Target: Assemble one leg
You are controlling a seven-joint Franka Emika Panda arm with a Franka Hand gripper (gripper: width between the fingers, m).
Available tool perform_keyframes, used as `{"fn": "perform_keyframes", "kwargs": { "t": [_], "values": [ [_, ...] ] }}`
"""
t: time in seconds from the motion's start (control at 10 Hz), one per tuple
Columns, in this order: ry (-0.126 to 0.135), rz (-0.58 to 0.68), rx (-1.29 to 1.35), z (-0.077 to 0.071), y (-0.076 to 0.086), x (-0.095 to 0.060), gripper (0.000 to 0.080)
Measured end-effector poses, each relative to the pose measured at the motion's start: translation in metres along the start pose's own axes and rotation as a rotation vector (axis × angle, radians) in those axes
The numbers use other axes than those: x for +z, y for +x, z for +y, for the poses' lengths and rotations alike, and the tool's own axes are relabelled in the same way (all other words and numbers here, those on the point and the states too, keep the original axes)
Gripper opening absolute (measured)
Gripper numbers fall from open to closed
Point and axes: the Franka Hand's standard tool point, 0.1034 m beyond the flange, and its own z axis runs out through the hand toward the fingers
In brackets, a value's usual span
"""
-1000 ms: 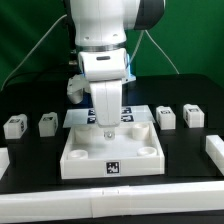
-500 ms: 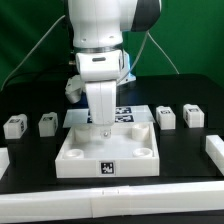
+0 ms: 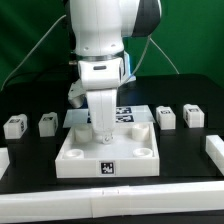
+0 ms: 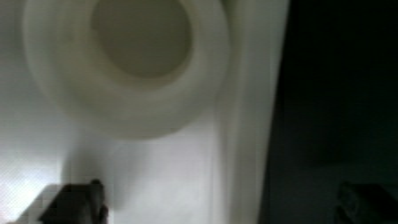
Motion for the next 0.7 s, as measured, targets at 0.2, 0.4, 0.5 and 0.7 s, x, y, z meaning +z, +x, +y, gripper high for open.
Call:
{"fn": "perform_keyframes", "kwargs": {
  "t": [0.2, 0.4, 0.5, 0.7],
  "values": [
    [0.000, 0.000, 0.000, -0.0001, -0.0001, 0.0000, 0.0550],
    [0.000, 0.000, 0.001, -0.0001, -0.0002, 0.0000, 0.0220],
    [0.000, 0.000, 0.001, -0.0002, -0.0002, 0.0001, 0.0220],
    [-0.010, 0.000, 0.002, 0.0021, -0.0006, -0.0012, 0.0061]
  ]
}}
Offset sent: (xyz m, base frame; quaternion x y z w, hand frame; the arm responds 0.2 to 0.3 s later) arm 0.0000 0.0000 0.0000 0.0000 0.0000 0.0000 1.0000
